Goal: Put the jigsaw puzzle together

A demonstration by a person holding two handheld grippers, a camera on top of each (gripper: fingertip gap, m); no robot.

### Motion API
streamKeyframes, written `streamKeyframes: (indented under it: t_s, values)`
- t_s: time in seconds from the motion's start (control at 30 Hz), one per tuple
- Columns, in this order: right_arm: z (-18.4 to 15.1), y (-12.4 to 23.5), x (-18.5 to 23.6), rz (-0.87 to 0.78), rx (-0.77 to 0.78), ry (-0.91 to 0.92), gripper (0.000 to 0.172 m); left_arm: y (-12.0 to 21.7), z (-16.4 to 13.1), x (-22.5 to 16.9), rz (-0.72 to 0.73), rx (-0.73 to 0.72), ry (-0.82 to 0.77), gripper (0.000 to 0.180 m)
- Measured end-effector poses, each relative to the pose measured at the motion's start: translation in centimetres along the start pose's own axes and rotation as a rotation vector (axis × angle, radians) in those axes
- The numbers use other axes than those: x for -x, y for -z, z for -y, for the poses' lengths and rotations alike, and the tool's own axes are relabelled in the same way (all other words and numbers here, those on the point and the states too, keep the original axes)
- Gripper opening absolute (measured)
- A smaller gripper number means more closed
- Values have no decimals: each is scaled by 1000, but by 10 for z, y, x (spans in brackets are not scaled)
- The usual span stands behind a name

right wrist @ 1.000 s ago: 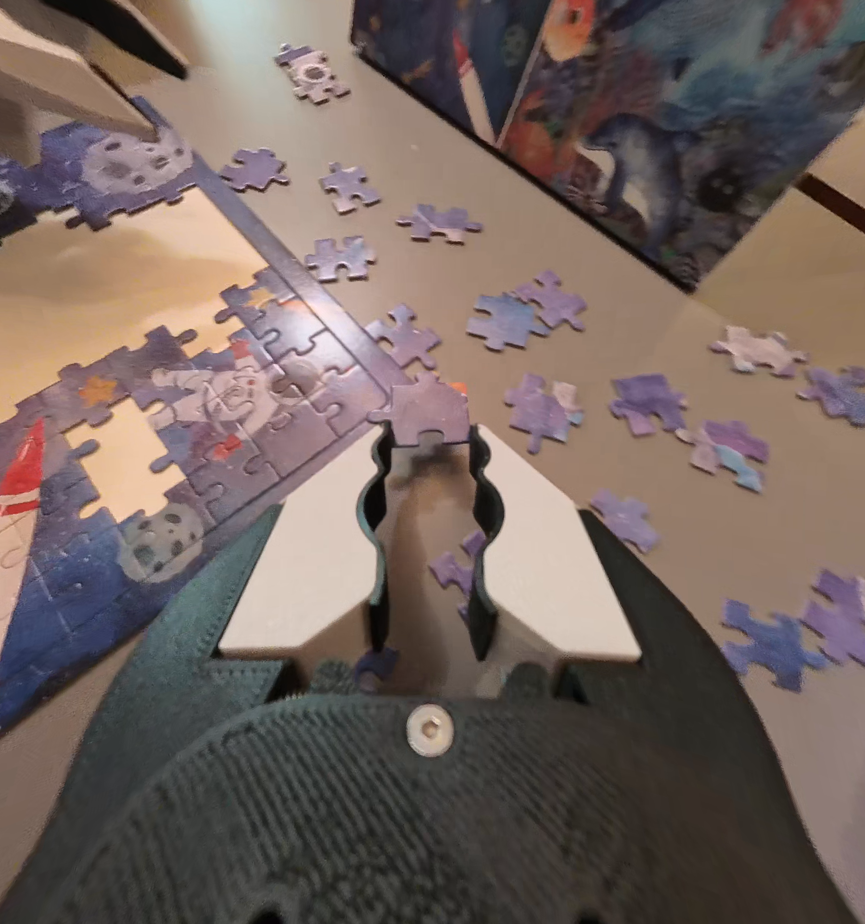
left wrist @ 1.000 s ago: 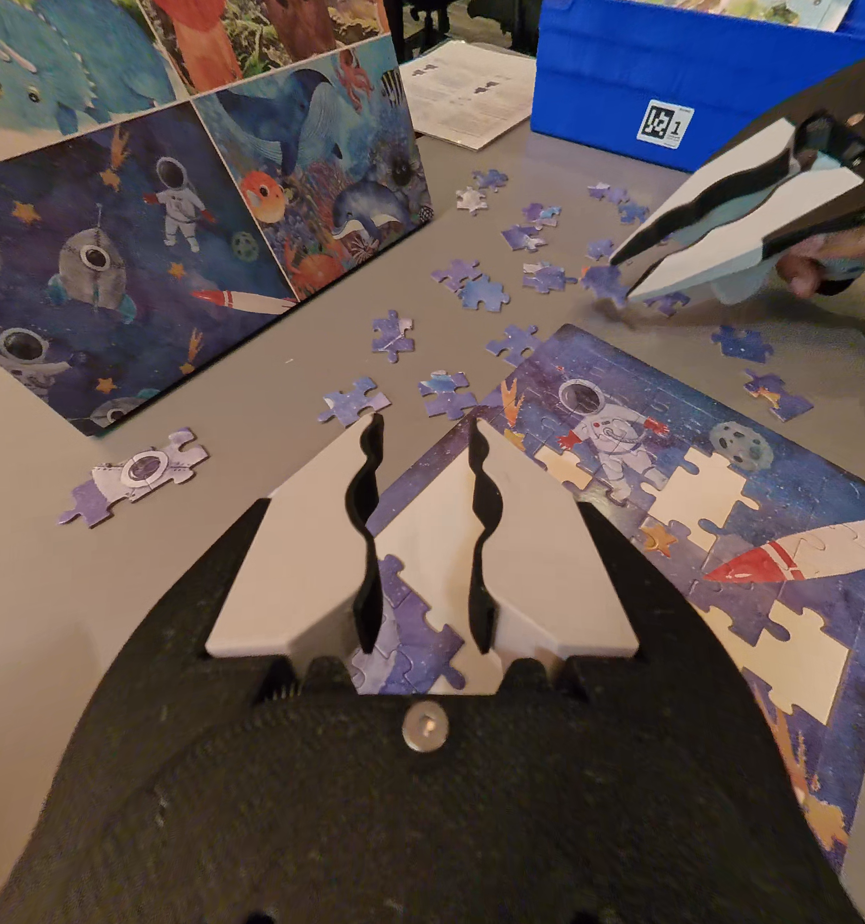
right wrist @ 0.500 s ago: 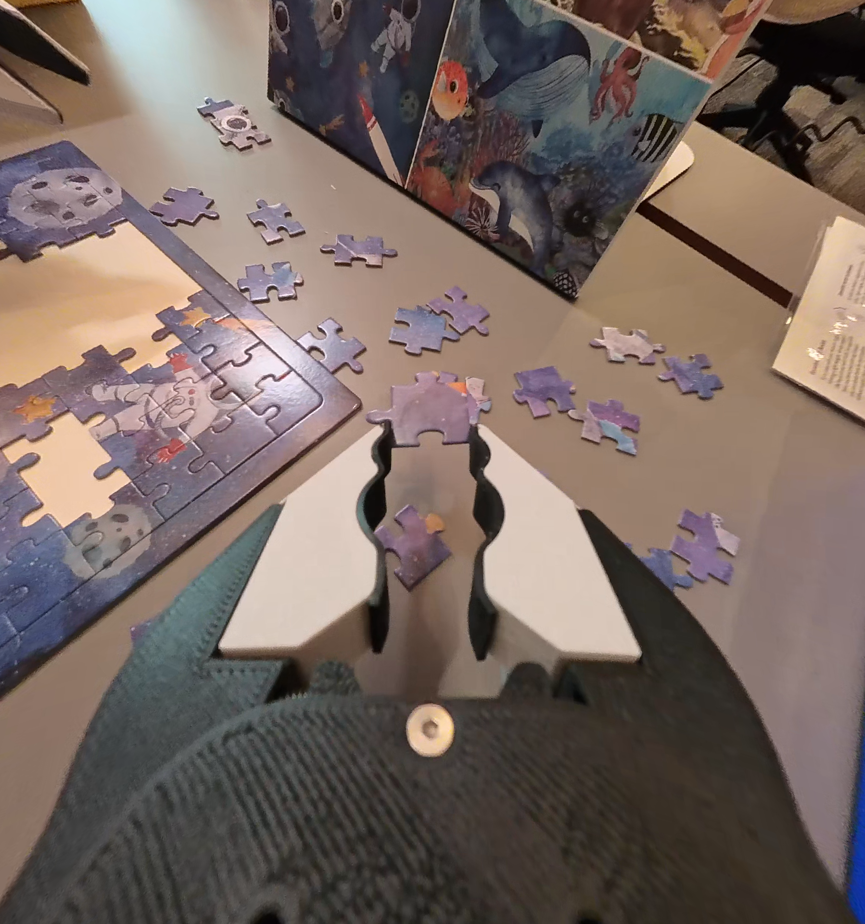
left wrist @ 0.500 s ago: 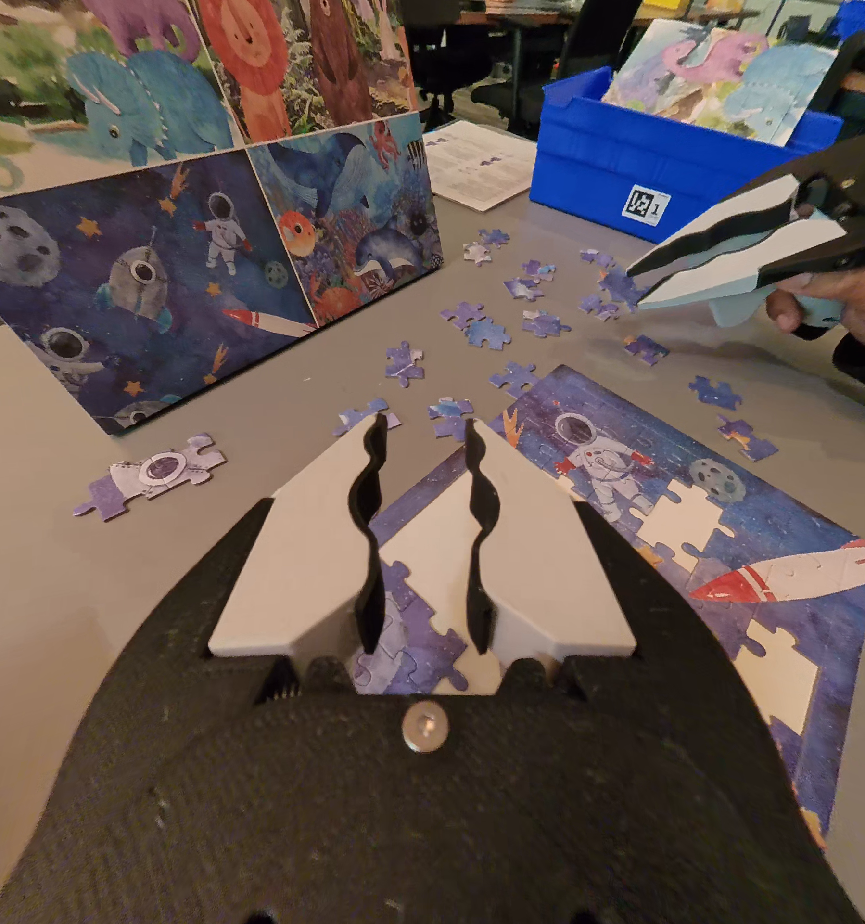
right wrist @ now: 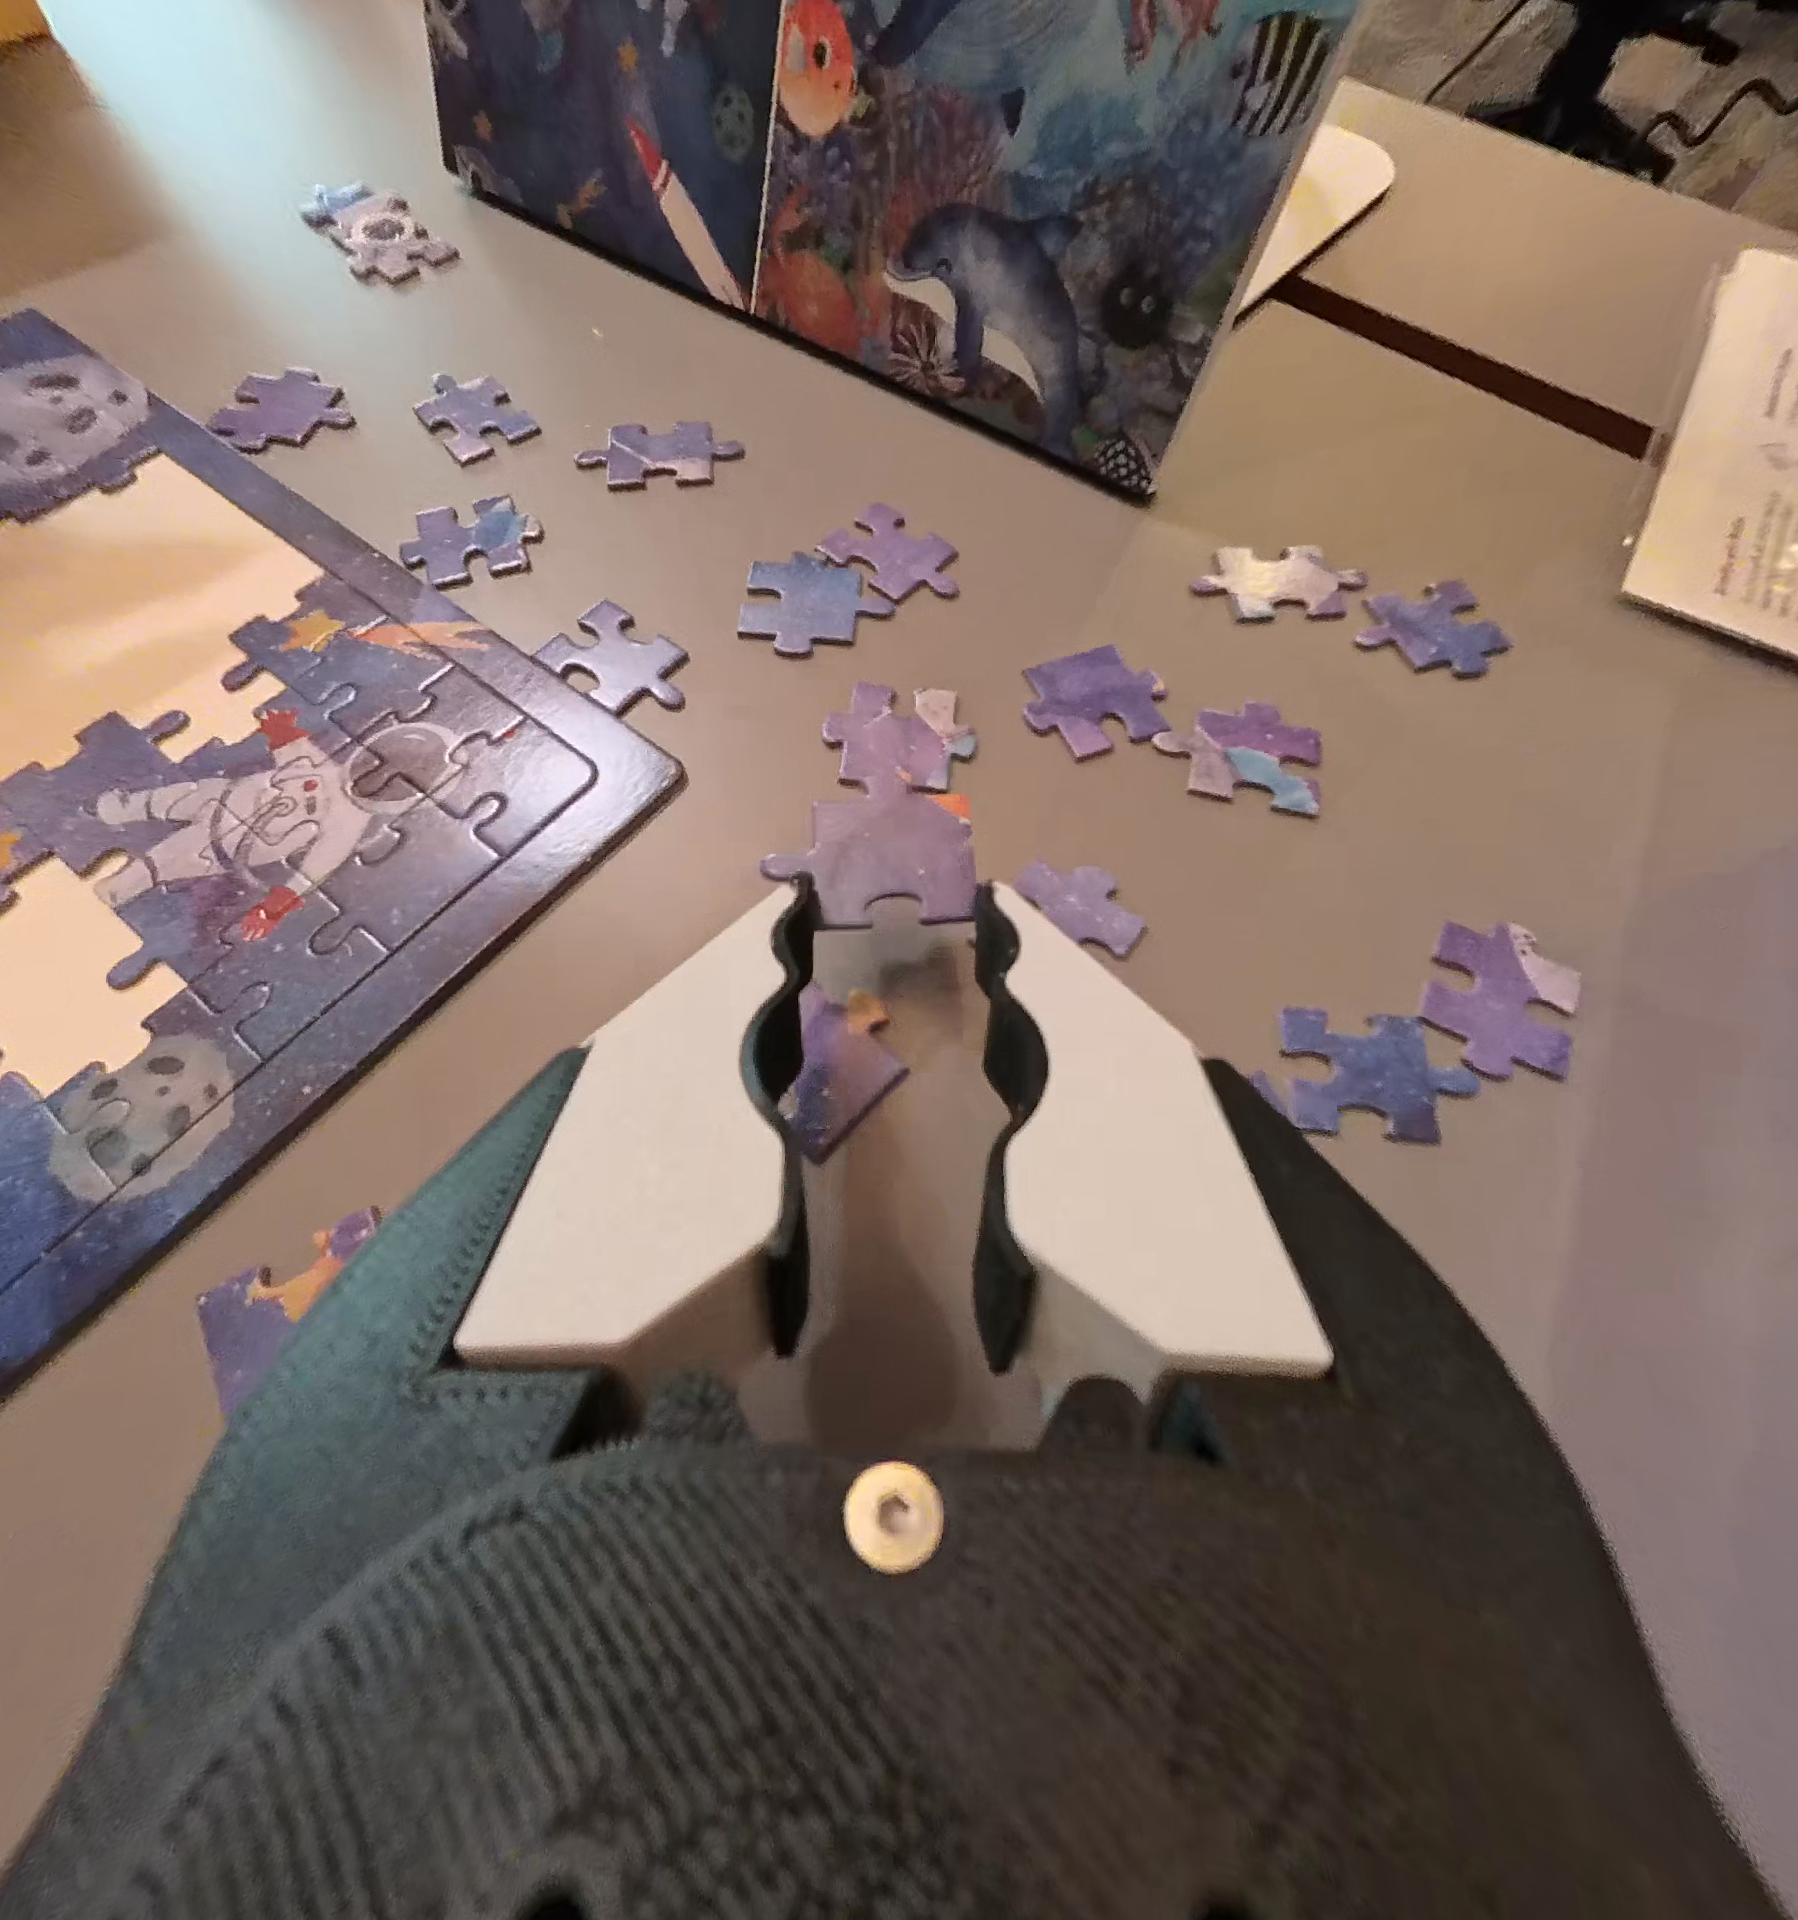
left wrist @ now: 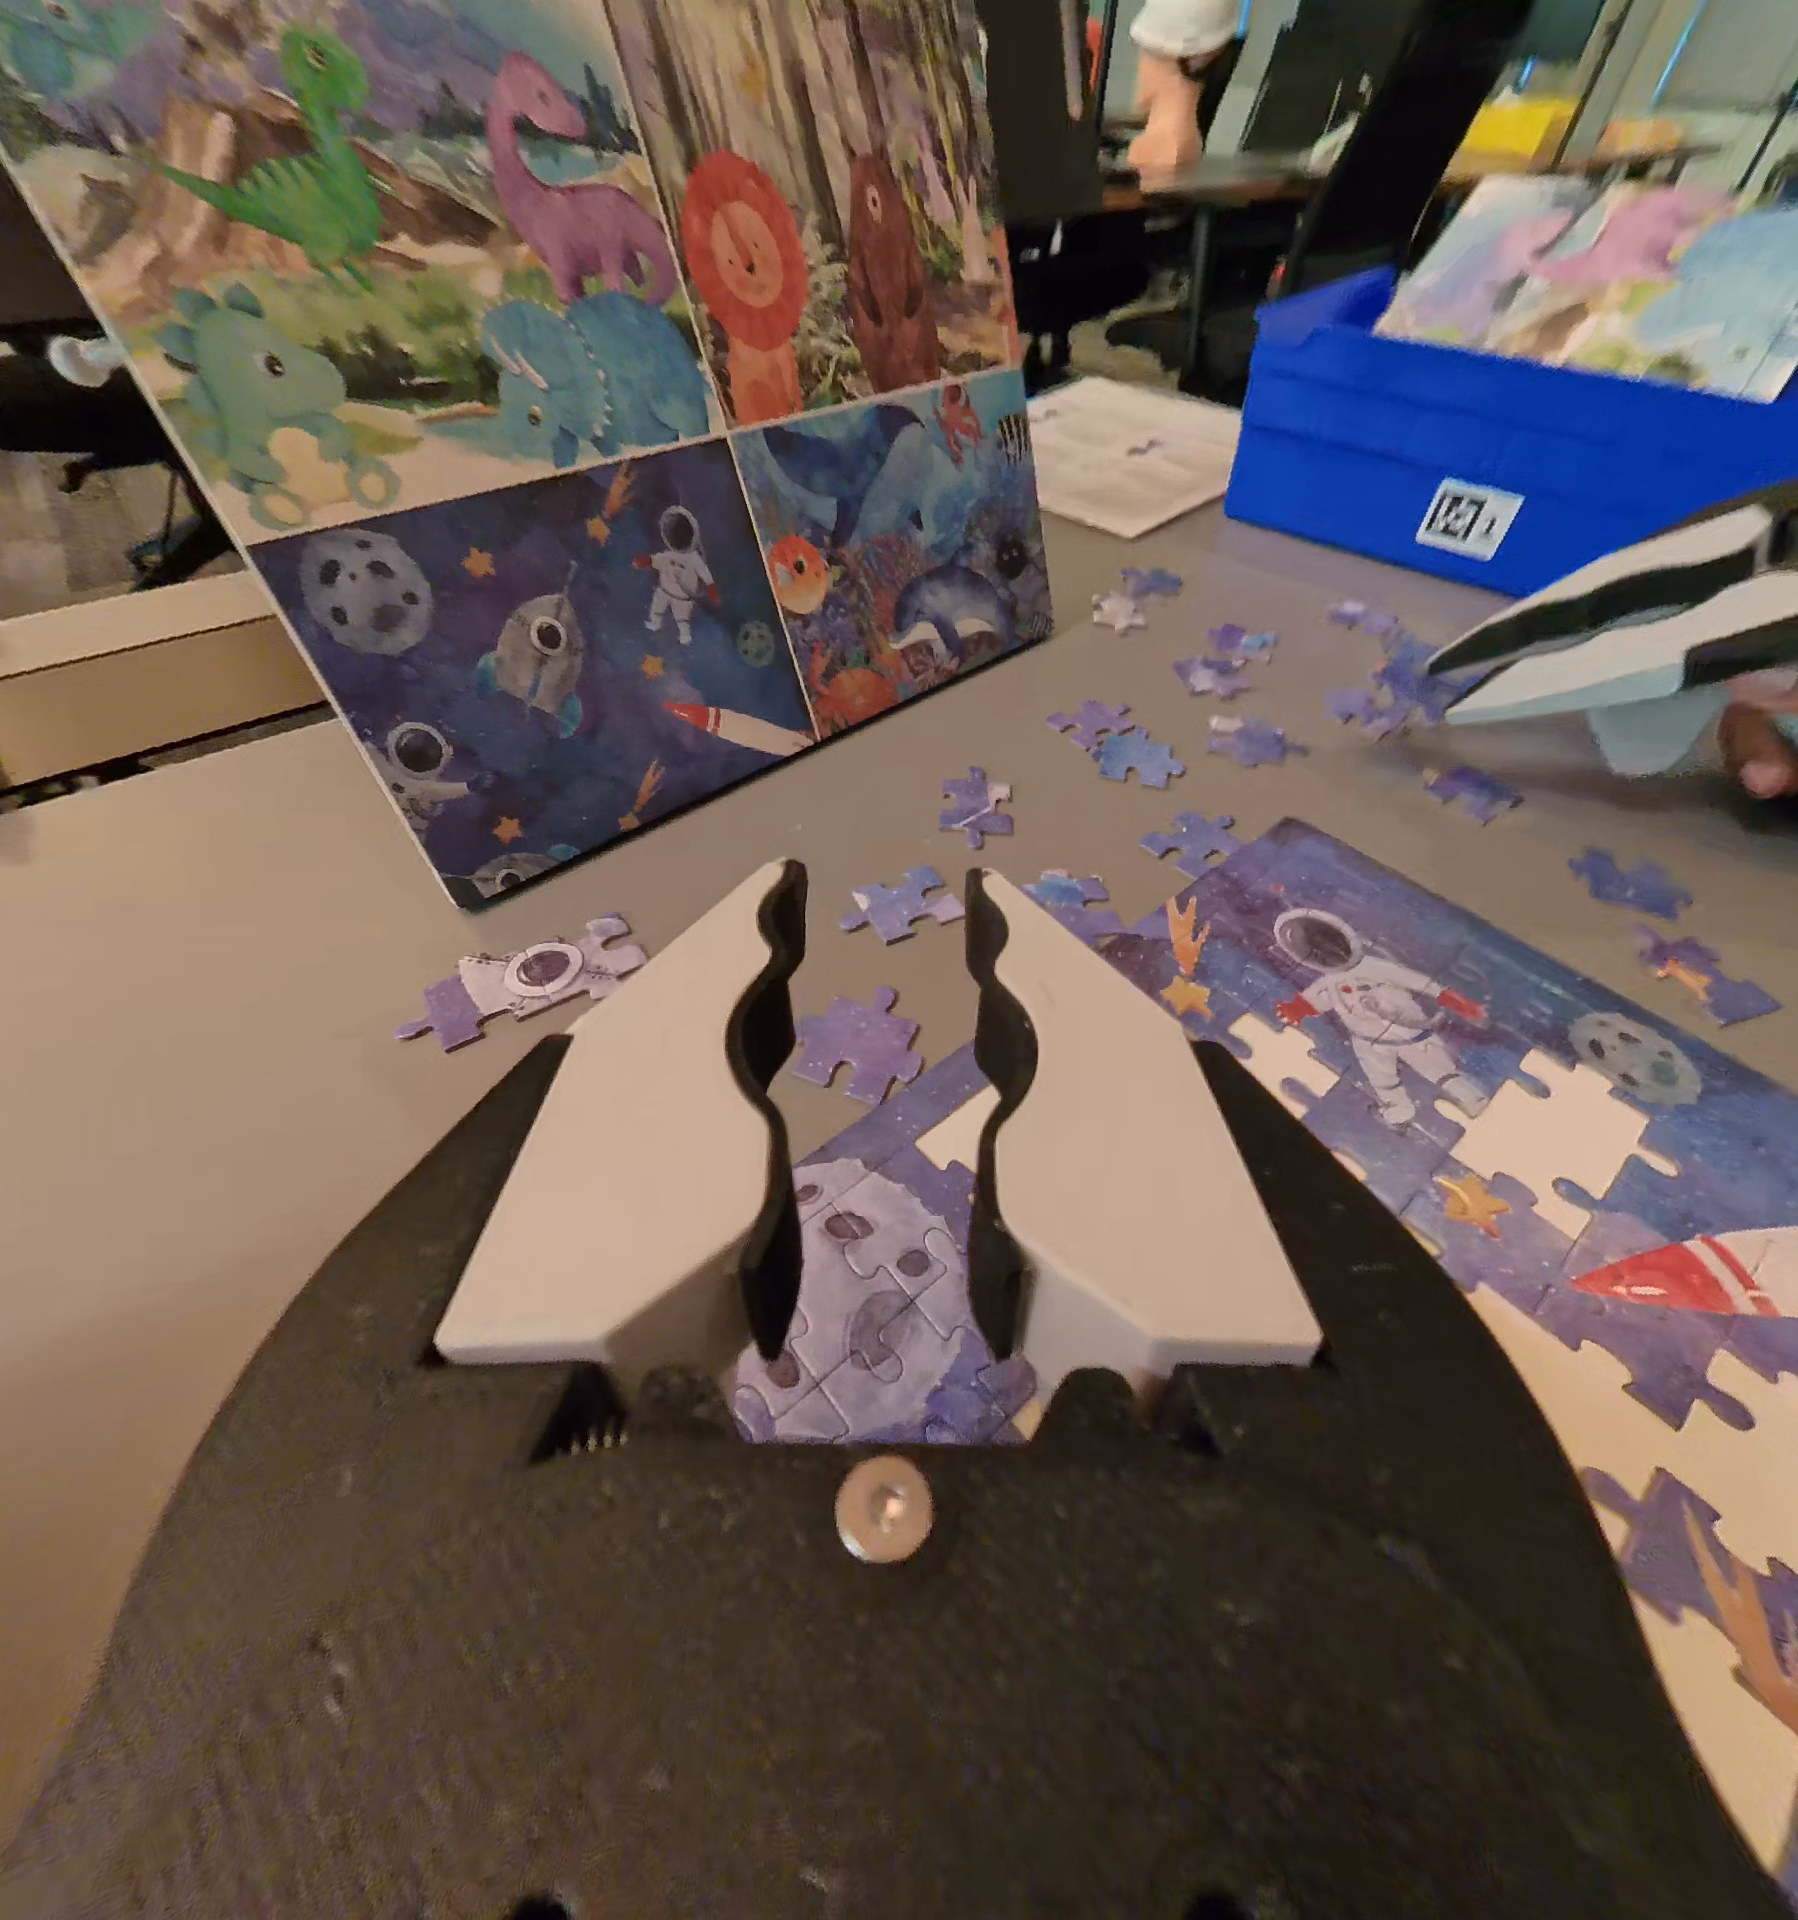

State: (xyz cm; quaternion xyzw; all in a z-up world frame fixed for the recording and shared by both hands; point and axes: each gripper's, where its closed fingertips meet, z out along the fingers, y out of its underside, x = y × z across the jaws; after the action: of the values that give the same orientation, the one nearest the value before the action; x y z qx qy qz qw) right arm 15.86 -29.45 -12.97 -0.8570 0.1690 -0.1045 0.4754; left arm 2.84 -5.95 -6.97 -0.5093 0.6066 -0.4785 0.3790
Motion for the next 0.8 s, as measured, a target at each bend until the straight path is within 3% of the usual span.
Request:
streamKeyframes:
  t_s: [0.2, 0.4, 0.63, 0.8]
  values:
    - [2, 14, -15, -45, -56, -54, 30, 8, 11, 2, -65, -79, 102, 30]
    - [1, 37, -23, -90, -130, -112, 29, 16, 12, 4, -57, -97, 100, 30]
    - [-1, 72, -7, -101, -234, -118, 29, 21, 13, 9, -40, -116, 99, 30]
    - [-6, 79, 1, -123, -226, -74, 29, 23, 19, 11, -55, -145, 116, 31]
